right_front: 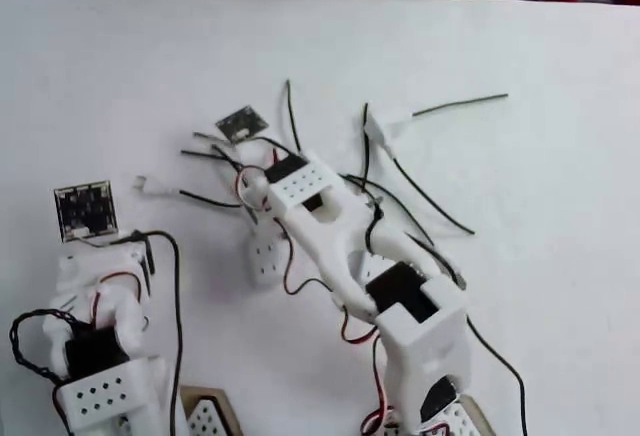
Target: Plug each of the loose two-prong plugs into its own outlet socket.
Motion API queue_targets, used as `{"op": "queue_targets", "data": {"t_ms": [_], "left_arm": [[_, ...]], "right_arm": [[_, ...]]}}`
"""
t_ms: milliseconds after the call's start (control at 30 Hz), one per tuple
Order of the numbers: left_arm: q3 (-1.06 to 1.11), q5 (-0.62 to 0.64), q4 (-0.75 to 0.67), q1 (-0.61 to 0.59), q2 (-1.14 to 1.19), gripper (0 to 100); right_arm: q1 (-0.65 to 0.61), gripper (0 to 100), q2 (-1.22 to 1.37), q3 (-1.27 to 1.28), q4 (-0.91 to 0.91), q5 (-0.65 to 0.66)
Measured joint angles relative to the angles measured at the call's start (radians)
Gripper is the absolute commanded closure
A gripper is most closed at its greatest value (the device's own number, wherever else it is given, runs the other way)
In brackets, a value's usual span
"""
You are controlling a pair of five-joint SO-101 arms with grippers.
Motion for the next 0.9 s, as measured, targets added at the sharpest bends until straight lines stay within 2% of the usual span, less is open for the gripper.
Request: {"op": "queue_targets", "data": {"t_ms": [133, 267, 467, 900], "left_arm": [[0.0, 0.0, 0.0, 0.0, 0.0, 84], [0.0, 0.0, 0.0, 0.0, 0.0, 84], [0.0, 0.0, 0.0, 0.0, 0.0, 84], [0.0, 0.0, 0.0, 0.0, 0.0, 84]], "right_arm": [[0.0, 98.1, 0.0, -0.006, 0.037, 0.0], [0.015, 98.1, -0.046, -0.035, 0.163, 0.0], [0.057, 98.1, -0.256, -0.071, 0.339, 0.0], [0.178, 98.1, -0.641, -0.066, 0.583, 0.0]]}}
